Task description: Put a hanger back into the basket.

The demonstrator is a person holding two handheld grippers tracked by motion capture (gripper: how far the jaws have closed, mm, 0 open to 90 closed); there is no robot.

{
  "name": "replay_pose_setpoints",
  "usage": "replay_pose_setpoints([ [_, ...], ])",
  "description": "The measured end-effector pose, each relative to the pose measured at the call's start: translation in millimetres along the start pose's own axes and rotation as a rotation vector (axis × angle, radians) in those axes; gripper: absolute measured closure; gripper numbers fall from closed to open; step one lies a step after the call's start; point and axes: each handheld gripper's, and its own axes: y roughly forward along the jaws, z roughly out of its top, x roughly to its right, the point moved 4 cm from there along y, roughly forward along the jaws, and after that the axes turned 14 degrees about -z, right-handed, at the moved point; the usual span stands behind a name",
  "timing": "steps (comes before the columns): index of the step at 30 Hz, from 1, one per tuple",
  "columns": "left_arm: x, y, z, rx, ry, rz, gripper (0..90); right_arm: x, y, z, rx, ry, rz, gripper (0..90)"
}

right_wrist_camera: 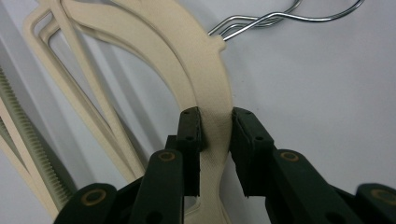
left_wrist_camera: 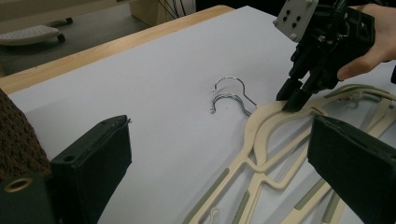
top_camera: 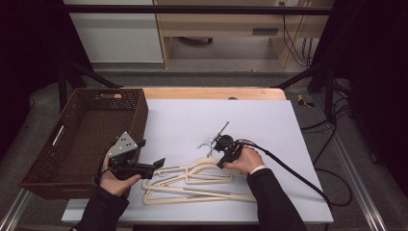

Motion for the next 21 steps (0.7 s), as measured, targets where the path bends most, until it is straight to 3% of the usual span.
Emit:
replay_pose_setpoints([
  [6, 0.1, 0.7, -0.2, -0.001, -0.001, 0.0, 6.1, 5.1, 1.5, -1.1, 0.02, -0.014, -0.008, 73.4],
  [7, 0.2, 0.7, -0.1, -0.001, -0.001, 0.0, 6.1, 3.1, 1.0, -0.6, 0.008, 0.01, -0.004, 73.4],
  [10, 0.5, 0.9, -0.1, -0.001, 0.001, -0.001, 6.1, 3.2, 1.2, -0.4, 0.012, 0.012, -0.008, 73.4],
  [15, 0.6, 1.6, -0.4, -0.005, 0.001, -0.001, 6.1, 9.3, 1.0, -0.1, 0.026, -0.006, -0.032, 73.4],
  [18, 0.6, 1.6, -0.4, -0.006, 0.001, 0.0, 6.1, 7.6, 0.8, 0.6, 0.013, 0.029, -0.031, 73.4],
  [21, 0.7, 1.8, -0.5, -0.007, 0.001, -0.001, 6.1, 8.6, 1.1, 0.6, 0.012, 0.025, -0.03, 73.3],
])
